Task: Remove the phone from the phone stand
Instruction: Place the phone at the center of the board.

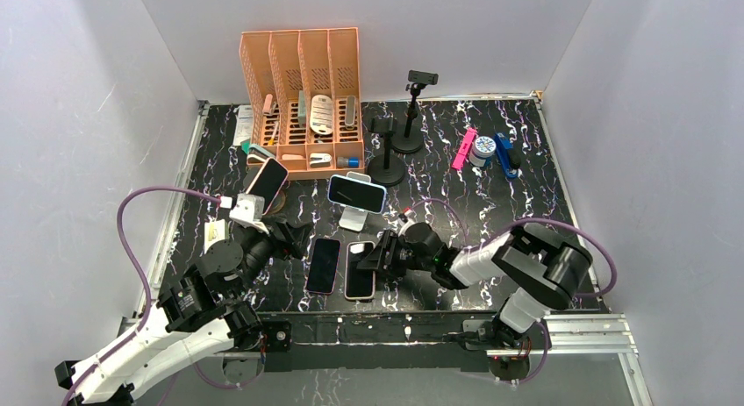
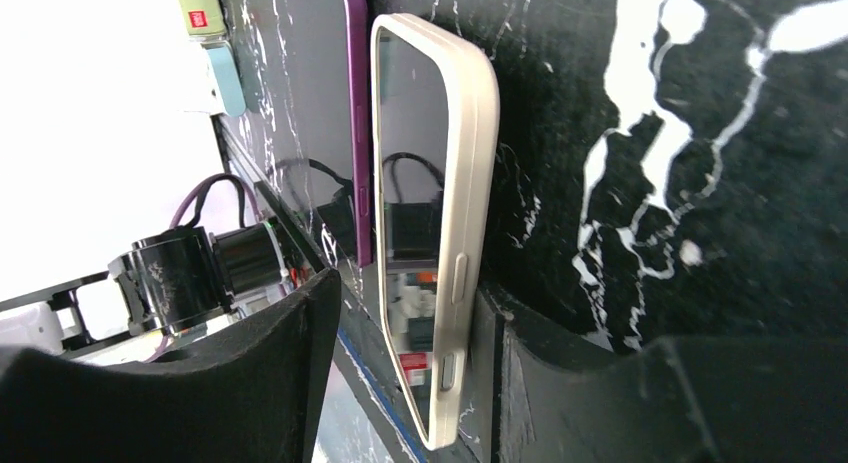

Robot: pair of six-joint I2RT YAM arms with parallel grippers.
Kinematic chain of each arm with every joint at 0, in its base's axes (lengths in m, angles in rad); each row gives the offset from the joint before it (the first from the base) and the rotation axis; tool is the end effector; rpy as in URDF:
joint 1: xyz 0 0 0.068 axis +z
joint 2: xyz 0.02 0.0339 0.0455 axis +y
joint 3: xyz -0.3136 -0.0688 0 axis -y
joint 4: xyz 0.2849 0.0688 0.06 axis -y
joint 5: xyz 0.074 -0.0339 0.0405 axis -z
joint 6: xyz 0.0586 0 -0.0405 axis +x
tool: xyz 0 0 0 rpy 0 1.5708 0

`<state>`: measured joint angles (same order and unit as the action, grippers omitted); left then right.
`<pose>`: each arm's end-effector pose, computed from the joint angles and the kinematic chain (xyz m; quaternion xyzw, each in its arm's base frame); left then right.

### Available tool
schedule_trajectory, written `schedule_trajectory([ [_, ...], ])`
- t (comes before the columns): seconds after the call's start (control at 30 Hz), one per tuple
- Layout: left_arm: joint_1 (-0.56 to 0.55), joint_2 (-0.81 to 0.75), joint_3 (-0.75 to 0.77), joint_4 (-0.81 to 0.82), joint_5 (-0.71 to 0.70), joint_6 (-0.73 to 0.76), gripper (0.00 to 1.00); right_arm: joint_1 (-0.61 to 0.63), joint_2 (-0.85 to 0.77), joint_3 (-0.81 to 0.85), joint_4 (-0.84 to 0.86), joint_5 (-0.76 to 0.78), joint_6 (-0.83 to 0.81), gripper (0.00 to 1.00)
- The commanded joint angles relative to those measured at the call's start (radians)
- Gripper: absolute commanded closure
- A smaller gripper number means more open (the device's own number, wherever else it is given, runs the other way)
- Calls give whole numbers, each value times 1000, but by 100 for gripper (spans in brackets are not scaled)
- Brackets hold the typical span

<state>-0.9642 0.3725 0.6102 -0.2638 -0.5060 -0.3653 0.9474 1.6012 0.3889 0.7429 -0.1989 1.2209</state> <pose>0.0894 -0.0790 0.3498 0.0377 0.7141 -0.2756 0.6423 0.1674 0.2527 0.1218 0.0641 0.8471 0.4998 0.1687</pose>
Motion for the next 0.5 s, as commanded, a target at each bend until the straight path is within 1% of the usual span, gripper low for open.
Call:
schedule_trajectory([
  [0.0, 1, 14, -4, -1, -1, 12, 31, -1, -68, -42, -88, 75, -43, 42],
  [0.27, 1, 17, -4, -1, 1, 12, 31, -1, -181, -110, -154, 106, -67, 43],
  [0.47, 1, 30, -3, -1, 7, 15, 31, 11, -183, -144, -100, 51, -75, 46],
])
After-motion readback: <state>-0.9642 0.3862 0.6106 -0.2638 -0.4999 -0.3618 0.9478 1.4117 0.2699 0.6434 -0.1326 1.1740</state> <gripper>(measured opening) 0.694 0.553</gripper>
